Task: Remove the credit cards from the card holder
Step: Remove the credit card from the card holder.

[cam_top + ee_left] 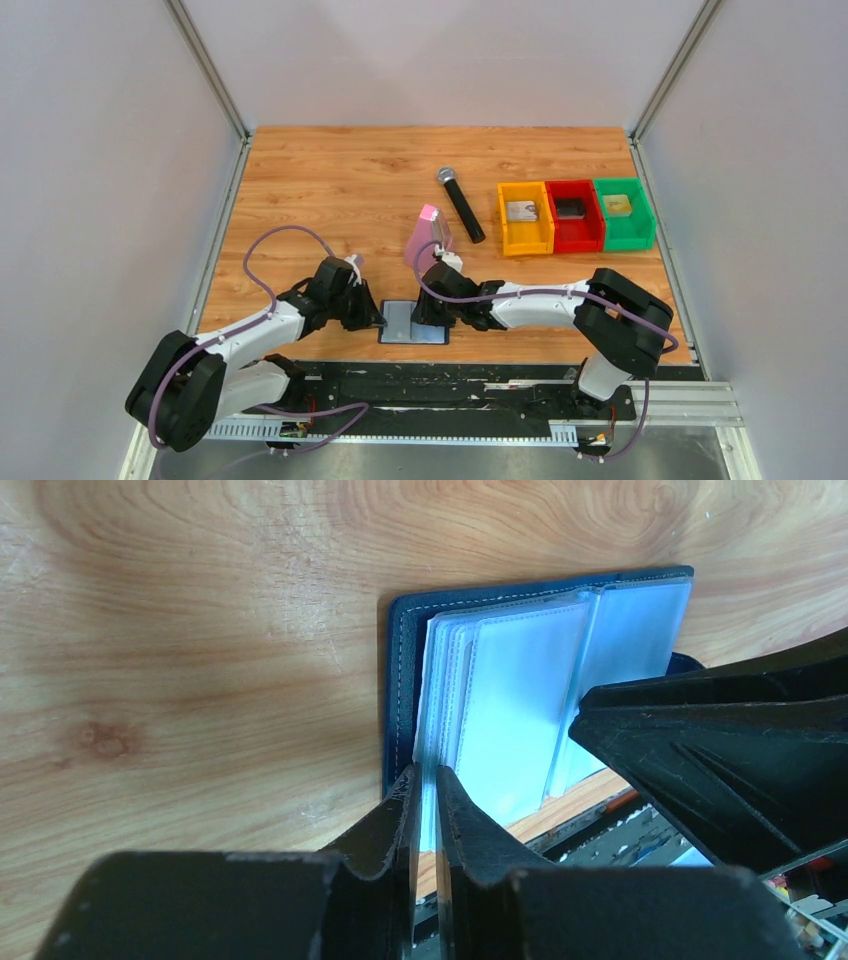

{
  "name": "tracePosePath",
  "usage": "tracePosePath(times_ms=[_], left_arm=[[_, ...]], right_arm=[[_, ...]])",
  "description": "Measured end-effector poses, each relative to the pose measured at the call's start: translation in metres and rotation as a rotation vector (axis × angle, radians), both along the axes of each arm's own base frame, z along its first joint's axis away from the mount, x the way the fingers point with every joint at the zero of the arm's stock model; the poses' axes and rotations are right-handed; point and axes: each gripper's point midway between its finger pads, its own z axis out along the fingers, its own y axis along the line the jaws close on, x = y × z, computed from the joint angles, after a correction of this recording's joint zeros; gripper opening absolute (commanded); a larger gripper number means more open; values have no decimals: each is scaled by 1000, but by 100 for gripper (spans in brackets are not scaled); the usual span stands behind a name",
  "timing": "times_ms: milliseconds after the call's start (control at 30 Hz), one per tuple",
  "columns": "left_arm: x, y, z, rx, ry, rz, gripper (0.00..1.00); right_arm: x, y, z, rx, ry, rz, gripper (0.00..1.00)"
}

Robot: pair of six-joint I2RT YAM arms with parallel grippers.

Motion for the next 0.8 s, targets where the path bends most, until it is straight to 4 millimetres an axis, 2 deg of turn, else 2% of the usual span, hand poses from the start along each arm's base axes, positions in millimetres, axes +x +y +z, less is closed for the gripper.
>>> tracePosePath(times_ms=[133, 300, 467, 800], left_arm=[[0, -1, 0, -5, 1, -5, 16], [-1, -7, 0, -34, 8, -38, 15], [-3, -17, 1, -79, 26, -75, 15], [-4, -27, 2, -148, 26, -103, 15]], right_arm=[[0, 0, 0, 1, -1, 0, 26], [0, 0, 0, 2, 0, 3, 40], [1, 5, 4, 23, -7, 8, 49], [3, 10, 3, 23, -10, 15, 52]])
